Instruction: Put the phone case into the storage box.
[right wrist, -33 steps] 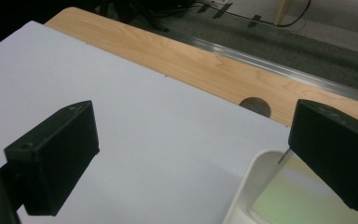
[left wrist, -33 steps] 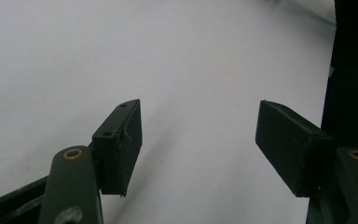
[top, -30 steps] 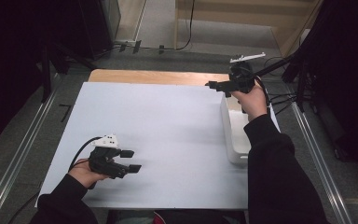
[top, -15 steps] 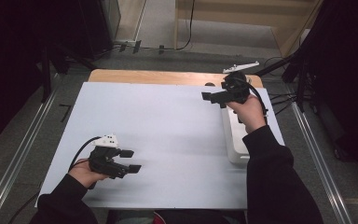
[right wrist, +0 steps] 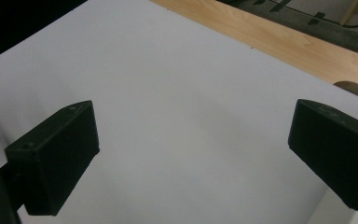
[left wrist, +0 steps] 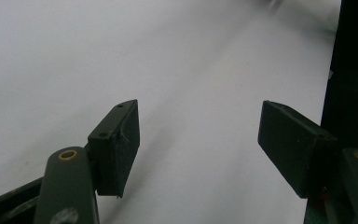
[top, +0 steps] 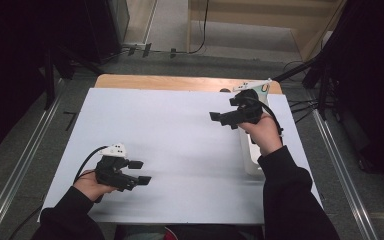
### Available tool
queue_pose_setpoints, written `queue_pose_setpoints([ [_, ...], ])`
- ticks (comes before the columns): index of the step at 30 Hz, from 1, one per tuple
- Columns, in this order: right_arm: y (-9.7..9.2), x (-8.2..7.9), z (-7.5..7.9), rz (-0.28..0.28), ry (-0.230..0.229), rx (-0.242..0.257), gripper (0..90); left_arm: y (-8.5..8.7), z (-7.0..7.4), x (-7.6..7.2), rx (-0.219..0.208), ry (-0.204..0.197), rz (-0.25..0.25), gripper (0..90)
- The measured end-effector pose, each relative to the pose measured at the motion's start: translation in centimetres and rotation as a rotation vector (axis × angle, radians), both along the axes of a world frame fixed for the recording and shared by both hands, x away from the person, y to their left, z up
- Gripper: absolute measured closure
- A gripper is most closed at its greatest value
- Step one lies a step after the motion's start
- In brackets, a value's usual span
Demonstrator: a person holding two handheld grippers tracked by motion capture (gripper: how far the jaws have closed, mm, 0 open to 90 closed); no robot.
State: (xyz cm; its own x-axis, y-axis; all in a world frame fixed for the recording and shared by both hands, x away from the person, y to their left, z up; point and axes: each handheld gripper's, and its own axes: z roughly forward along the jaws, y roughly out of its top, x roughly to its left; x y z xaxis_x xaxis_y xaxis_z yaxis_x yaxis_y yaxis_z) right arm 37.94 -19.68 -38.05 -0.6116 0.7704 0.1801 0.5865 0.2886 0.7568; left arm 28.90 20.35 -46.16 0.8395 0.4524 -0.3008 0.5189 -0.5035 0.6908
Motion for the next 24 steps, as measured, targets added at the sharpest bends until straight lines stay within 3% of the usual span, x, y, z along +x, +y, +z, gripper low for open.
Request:
queue_pose_setpoints([
  [7, 0.7, -1.3, -0.4, 0.039, -0.009, 0.006, 0.6, 0.1, 0.1, 0.0, -0.014, 0.001, 0.001, 29.0],
  [10, 0.7, -1.9, -0.3, 0.056, -0.032, 0.017, 11.5, 0.1, 0.1, 0.0, -0.014, 0.000, 0.002, 29.0],
  [19, 0.7, -4.0, -0.4, 0.089, -0.028, 0.019, 11.5, 0.1, 0.1, 0.0, -0.015, -0.002, 0.004, 28.9],
  [24, 0.6, -5.3, -0.9, 0.120, -0.069, 0.024, 11.6, 0.1, 0.1, 0.0, -0.013, -0.002, 0.003, 28.9],
])
